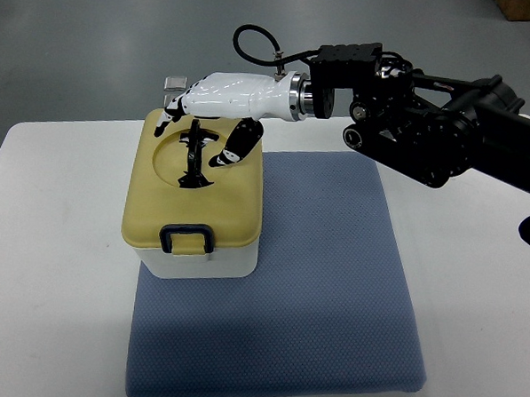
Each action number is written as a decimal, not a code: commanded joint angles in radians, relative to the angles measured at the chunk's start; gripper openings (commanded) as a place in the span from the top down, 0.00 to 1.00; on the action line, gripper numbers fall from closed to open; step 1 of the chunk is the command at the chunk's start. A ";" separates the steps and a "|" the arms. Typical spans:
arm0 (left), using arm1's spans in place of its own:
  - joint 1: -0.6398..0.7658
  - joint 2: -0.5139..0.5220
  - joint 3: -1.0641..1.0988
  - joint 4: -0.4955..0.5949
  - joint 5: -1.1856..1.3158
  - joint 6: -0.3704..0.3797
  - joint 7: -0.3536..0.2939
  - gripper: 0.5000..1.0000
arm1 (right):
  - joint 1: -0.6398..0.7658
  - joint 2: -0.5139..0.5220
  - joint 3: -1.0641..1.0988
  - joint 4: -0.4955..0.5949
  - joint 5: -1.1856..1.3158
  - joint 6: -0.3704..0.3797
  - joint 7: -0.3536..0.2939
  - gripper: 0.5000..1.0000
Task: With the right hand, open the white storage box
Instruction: 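Lower the right hand and close its fingers around the black lid handle, then lift the yellow lid off the white box with the right hand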
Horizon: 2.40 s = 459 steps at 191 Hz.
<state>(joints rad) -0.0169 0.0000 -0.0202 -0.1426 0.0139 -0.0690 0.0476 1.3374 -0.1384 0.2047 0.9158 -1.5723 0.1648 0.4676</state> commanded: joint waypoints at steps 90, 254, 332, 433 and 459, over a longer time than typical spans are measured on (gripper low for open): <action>0.000 0.000 0.000 0.000 0.000 0.000 0.000 0.00 | 0.003 -0.003 -0.027 -0.012 -0.006 -0.025 0.031 0.71; 0.000 0.000 0.000 0.000 0.000 0.000 0.000 0.00 | 0.043 -0.024 -0.013 -0.012 0.005 -0.119 0.143 0.93; 0.000 0.000 -0.001 0.000 0.000 0.000 0.000 0.00 | 0.043 -0.095 -0.004 -0.012 0.012 -0.163 0.143 0.93; -0.003 0.000 -0.004 0.000 0.000 0.000 0.000 0.00 | 0.031 -0.244 0.005 -0.012 0.020 -0.174 0.143 0.92; -0.003 0.000 -0.004 -0.002 0.000 0.000 0.000 0.00 | 0.008 -0.297 0.012 -0.012 0.020 -0.174 0.143 0.91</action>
<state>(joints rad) -0.0199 0.0000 -0.0246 -0.1438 0.0138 -0.0689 0.0476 1.3574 -0.3987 0.2128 0.9036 -1.5527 -0.0103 0.6109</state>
